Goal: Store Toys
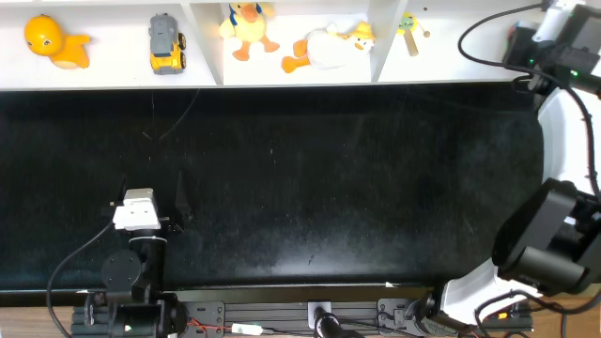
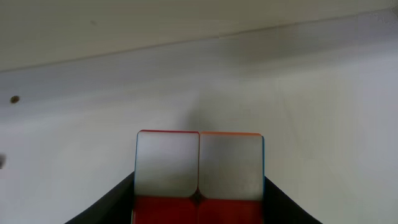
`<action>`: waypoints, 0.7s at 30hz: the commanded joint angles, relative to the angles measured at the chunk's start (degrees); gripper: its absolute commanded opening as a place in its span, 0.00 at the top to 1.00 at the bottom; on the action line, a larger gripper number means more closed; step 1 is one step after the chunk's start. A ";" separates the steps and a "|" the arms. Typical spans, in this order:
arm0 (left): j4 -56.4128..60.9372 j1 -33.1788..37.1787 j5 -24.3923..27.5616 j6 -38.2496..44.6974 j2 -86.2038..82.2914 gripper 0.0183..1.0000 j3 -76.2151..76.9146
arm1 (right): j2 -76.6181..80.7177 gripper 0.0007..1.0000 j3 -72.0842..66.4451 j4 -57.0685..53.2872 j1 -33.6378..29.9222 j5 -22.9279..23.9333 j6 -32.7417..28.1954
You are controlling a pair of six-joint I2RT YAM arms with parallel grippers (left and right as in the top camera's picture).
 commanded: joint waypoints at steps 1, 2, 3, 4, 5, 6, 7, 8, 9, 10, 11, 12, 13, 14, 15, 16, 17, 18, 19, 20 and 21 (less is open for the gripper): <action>-0.11 -0.09 0.35 -0.42 -0.57 0.00 -0.09 | 1.81 0.48 1.73 0.48 1.46 -2.29 2.36; -0.11 -0.09 0.35 -0.39 -0.57 0.00 -0.09 | 1.95 0.48 1.73 0.50 1.64 -2.29 2.36; -0.11 -0.09 0.35 -0.39 -0.57 0.00 -0.09 | 2.05 0.48 1.73 0.57 1.81 -2.29 2.36; -0.11 -0.09 0.35 -0.39 -0.57 0.00 -0.09 | 2.19 0.48 1.73 0.66 1.86 -2.29 2.36; -0.11 -0.09 0.35 -0.39 -0.57 0.00 -0.09 | 2.23 0.48 1.73 0.66 1.86 -2.29 2.34; -0.11 -0.09 0.37 -0.42 -0.57 0.00 -0.09 | 2.25 0.45 1.73 0.61 1.84 -2.23 2.34; -0.11 -0.09 0.35 -0.42 -0.57 0.00 -0.09 | 2.25 0.24 1.73 0.46 1.84 -2.05 2.34; -0.11 -0.09 0.35 -0.42 -0.57 0.00 -0.09 | 2.25 0.00 1.73 0.37 1.79 -2.01 2.34; -0.11 -0.09 0.35 -0.42 -0.57 0.00 -0.09 | 2.21 0.00 1.73 0.20 1.75 -1.79 2.34; -0.11 -0.09 0.35 -0.42 -0.57 0.00 -0.09 | 2.14 0.00 1.73 -0.04 1.66 -1.70 2.32; -0.11 -0.09 0.35 -0.39 -0.57 0.00 -0.09 | 2.03 0.00 1.73 -0.52 1.57 -1.33 2.34; -0.11 -0.09 0.35 -0.42 -0.57 0.00 -0.09 | 1.75 0.00 1.73 -1.16 1.44 -0.92 2.34; -0.11 -0.09 0.35 -0.42 -0.57 0.00 -0.09 | 1.31 0.00 1.73 -2.19 1.31 -0.39 2.34; -0.11 -0.09 0.35 -0.42 -0.57 0.00 -0.09 | 0.79 0.00 1.70 -3.41 1.14 0.35 2.32; -0.11 -0.09 0.35 -0.42 -0.57 0.00 -0.09 | 0.00 0.00 1.68 -4.92 1.05 1.44 2.29; -0.11 -0.09 0.35 -0.42 -0.57 0.00 -0.09 | -0.98 0.00 1.53 -6.73 1.05 3.04 2.29; -0.11 -0.09 0.35 -0.42 -0.57 0.00 -0.09 | -1.92 0.00 1.11 -8.09 1.05 4.52 2.27; -0.11 -0.09 0.35 -0.42 -0.57 0.00 -0.09 | -3.41 0.00 -0.02 -9.18 1.07 6.16 2.29; -0.11 -0.09 0.35 -0.42 -0.57 0.00 -0.09 | -5.31 0.00 -2.05 -9.49 1.16 7.41 2.27; -0.11 -0.09 0.35 -0.42 -0.57 0.00 -0.09 | -7.58 0.00 -4.81 -9.20 1.16 8.33 1.90; -0.11 -0.09 0.35 -0.39 -0.57 0.00 -0.09 | -10.14 0.00 -8.15 -8.33 1.14 8.76 1.38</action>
